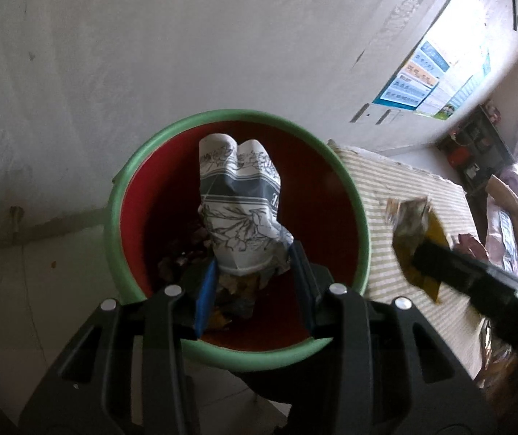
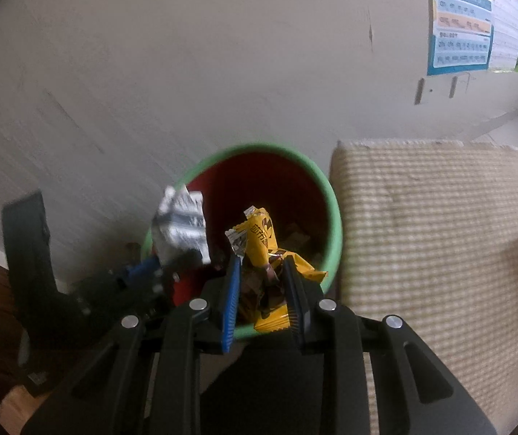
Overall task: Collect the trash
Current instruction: 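Open both grippers over the green bin to drop both wrappers, then grasp the white milk carton with the right gripper while the left grasps the pink bag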
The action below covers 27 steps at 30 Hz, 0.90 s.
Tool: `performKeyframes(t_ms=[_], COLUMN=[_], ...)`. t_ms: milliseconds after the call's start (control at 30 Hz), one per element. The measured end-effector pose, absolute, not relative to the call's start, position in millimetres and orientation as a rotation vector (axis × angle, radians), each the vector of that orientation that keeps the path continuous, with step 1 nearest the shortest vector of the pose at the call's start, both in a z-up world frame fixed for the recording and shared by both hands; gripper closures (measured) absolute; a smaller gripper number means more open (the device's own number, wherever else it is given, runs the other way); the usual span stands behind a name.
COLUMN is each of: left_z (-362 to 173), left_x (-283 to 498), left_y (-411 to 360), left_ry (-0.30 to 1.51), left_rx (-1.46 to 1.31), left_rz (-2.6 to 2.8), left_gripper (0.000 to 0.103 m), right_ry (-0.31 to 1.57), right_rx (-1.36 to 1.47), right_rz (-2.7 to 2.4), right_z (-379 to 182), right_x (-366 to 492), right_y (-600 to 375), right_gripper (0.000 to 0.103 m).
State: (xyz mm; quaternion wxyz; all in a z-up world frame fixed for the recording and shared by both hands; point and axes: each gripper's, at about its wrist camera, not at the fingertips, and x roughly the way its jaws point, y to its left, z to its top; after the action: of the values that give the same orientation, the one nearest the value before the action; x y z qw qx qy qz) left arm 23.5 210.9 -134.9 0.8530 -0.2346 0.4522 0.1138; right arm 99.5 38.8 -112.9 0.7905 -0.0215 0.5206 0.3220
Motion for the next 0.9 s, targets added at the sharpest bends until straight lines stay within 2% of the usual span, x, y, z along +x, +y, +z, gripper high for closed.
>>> performKeyframes(t_ms=[67, 100, 133, 167, 233, 467, 667, 767, 900], left_z=[-137, -138, -139, -139, -138, -132, -129, -130, -131], left_x=[21, 21, 20, 20, 18, 22, 30, 35, 44], left_y=[215, 217, 218, 219, 219, 206, 180, 164, 140], left_ry=[0.955, 0.958, 0.958, 0.958, 0.947, 0.944, 0.955, 0.975, 0.999], left_rx=[-0.510, -0.517, -0.519, -0.519, -0.516, -0.494, -0.443, -0.418, -0.366], left_rz=[0.256, 0.261, 0.263, 0.268, 0.279, 0.238, 0.175, 0.151, 0.116], left_gripper=[0.066, 0.065, 0.062, 0.055, 0.049, 0.047, 0.044, 0.043, 0.043], right_ry=[1.121, 1.122, 1.124, 1.127, 1.129, 1.107, 1.066, 1.074, 1.135], right_rx=[-0.026, -0.018, -0.008, 0.004, 0.023, 0.098, 0.058, -0.001, -0.134], right_rz=[0.699, 0.700, 0.702, 0.706, 0.711, 0.681, 0.437, 0.239, 0.014], right_z=[-112, -111, -111, -112, -112, -105, -107, -109, -129], right_x=[103, 103, 104, 104, 103, 93, 94, 104, 119], right_y=[41, 41, 41, 40, 37, -3, -127, -205, -294], right_gripper=[0.070, 0.070, 0.069, 0.068, 0.063, 0.060, 0.057, 0.048, 0.046])
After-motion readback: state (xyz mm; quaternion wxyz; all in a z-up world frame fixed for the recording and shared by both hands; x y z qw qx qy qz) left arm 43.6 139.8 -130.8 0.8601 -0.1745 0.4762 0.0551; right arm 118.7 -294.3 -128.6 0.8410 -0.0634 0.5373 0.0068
